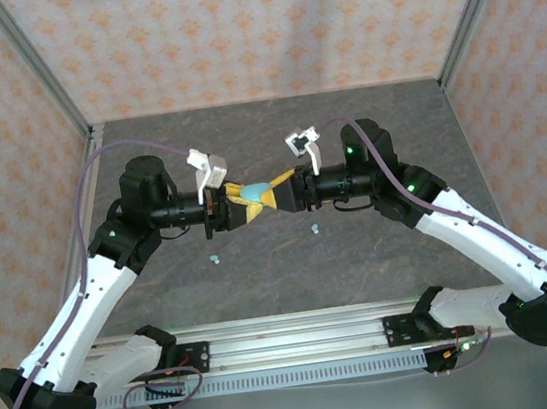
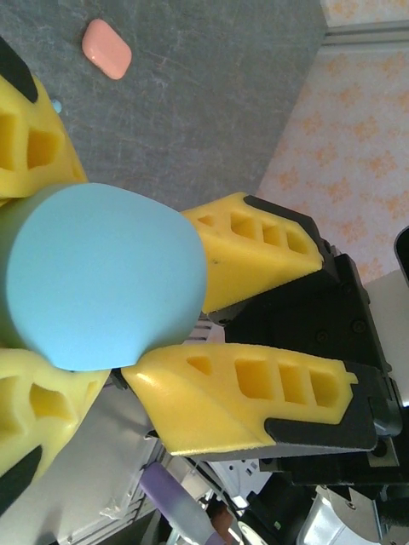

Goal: Insert the wireless bluetooth earbuds into the charging case

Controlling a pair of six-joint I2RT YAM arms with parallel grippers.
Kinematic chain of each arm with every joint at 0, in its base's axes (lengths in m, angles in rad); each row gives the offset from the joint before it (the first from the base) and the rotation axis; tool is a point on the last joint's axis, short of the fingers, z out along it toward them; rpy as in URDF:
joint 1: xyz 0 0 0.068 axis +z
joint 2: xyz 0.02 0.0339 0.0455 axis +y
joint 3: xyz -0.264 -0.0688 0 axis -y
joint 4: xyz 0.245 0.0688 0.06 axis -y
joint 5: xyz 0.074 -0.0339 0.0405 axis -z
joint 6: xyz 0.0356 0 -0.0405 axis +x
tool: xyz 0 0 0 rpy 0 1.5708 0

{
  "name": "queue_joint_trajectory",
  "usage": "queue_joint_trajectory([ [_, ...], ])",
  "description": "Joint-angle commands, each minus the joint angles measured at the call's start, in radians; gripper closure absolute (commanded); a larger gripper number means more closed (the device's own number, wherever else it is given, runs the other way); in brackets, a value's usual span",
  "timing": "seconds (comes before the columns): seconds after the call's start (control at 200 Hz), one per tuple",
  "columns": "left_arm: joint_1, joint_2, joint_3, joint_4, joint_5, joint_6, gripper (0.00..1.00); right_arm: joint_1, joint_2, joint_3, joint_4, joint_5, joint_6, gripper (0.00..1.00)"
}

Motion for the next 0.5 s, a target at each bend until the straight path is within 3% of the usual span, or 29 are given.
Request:
queue_joint_trajectory([
  [0.0, -0.022, -0.018, 0.038, -0.011, 0.094, 0.041, 0.91, -0.039, 0.008, -0.011, 0.12, 0.152, 0.082, 0.61],
  [0.495, -0.021, -0.014, 0.034, -0.016, 0.056, 0.063, 0.91, -0.067, -0.023, -0.034, 0.116, 0.231, 0.157, 0.52],
])
